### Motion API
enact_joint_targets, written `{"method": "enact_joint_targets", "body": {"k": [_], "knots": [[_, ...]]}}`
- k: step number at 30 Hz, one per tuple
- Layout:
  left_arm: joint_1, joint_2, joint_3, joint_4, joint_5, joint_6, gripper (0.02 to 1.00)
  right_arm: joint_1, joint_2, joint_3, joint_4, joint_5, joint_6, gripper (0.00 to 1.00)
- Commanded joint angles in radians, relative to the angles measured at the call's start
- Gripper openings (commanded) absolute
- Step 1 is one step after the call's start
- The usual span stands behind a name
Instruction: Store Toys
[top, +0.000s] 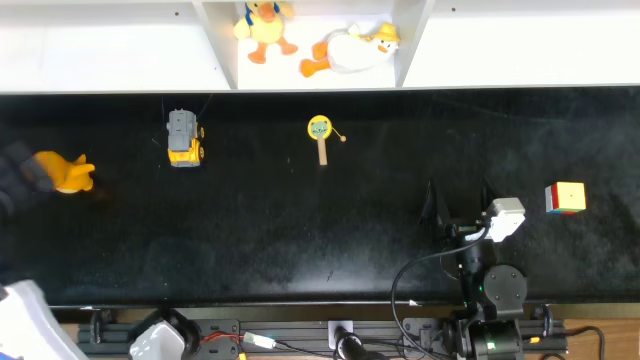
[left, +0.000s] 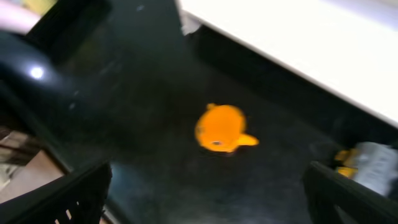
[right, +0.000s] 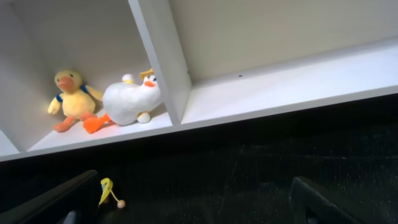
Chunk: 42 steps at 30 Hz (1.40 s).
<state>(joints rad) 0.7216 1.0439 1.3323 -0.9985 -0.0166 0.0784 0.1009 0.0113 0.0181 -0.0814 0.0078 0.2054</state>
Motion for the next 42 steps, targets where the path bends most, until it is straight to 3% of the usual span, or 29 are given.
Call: {"method": "enact_joint_targets", "body": {"k": [1,5,13,29,42], "knots": [[0.169,0.025,0.022,0.029,0.215,0.161,0.996,0.005,-0.007,-0.013,0.004,0.011,-0.003,0.996],[0.258,0.064,0.004,0.040,0.369,0.169,0.996,0.005,-0.007,-0.013,0.004,0.011,-0.003,0.993],[0.283,0.138,-0.121,0.112,0.542,0.422,0.998,0.005,-0.007,-0.013,0.004,0.011,-0.003,0.996],[0.283,0.140,-0.479,0.466,0.532,0.497,0.998,0.005,-0.007,-0.013,0.004,0.011,-0.003,0.996],[0.283,0.222,-0.591,0.719,0.536,0.498,0.998,0.005,-0.007,-0.013,0.004,0.011,-0.003,0.996]]}}
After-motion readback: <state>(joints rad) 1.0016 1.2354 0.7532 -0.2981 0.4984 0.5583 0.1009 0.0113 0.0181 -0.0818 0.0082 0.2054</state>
